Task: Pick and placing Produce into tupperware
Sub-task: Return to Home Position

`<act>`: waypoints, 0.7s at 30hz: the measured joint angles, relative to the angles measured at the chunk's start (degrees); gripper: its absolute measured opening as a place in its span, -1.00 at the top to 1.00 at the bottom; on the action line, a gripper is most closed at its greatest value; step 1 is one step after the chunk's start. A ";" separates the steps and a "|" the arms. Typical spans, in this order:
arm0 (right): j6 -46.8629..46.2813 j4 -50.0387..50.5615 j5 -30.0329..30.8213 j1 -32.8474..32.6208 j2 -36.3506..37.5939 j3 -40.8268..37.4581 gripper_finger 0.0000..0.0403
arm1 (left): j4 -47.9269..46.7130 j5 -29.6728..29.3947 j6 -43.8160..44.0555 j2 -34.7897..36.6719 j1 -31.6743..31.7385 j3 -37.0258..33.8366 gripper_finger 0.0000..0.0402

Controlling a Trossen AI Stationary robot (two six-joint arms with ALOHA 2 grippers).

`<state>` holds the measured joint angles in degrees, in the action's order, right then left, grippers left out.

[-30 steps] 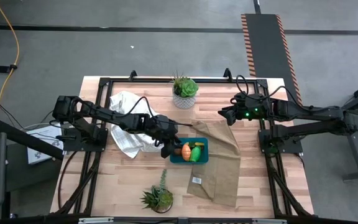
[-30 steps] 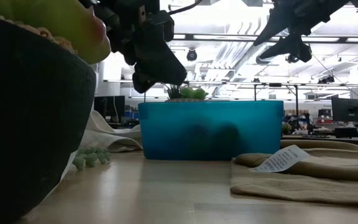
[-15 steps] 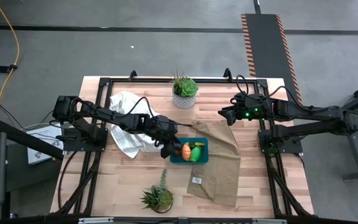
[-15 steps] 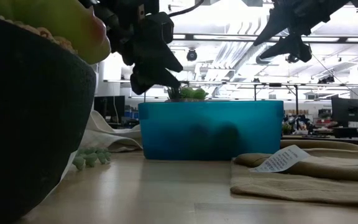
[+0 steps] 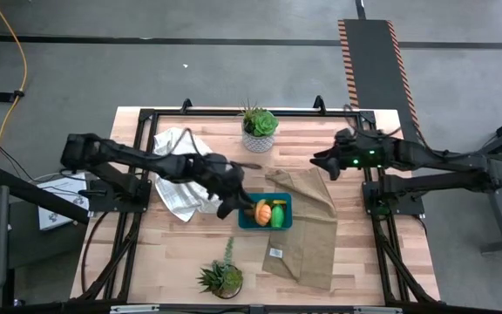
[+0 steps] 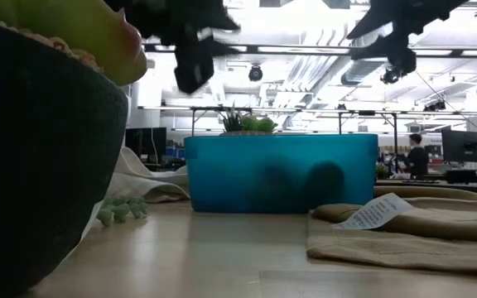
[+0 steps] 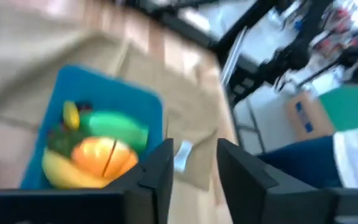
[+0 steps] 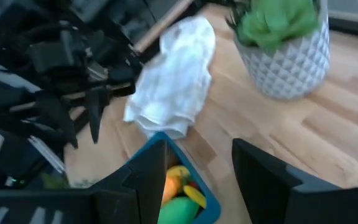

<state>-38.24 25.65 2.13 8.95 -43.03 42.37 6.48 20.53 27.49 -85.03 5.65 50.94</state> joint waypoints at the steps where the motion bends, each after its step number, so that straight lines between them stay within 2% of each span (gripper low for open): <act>1: 0.52 -0.04 -0.02 0.00 1.37 0.00 0.14 | -0.02 -0.04 0.00 1.69 0.31 0.00 0.49; 8: 1.20 -0.21 -2.20 0.00 12.14 0.00 0.23 | -0.59 -0.55 -0.66 13.03 4.09 0.02 0.79; 14: 2.00 -0.32 -2.76 0.00 20.41 0.00 0.56 | -0.28 -0.59 -2.00 20.54 6.61 0.02 0.98; 19: 2.71 -0.46 -4.74 0.00 24.90 0.00 0.93 | 0.01 -1.22 -2.14 25.41 7.47 0.02 0.97; 21: 2.46 -1.52 -6.36 0.00 25.85 0.00 0.97 | 0.14 -2.15 -2.16 27.13 7.47 0.02 0.98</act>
<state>-35.78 24.13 -4.22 8.95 -17.18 42.37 6.62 18.38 25.32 -57.90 13.13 50.96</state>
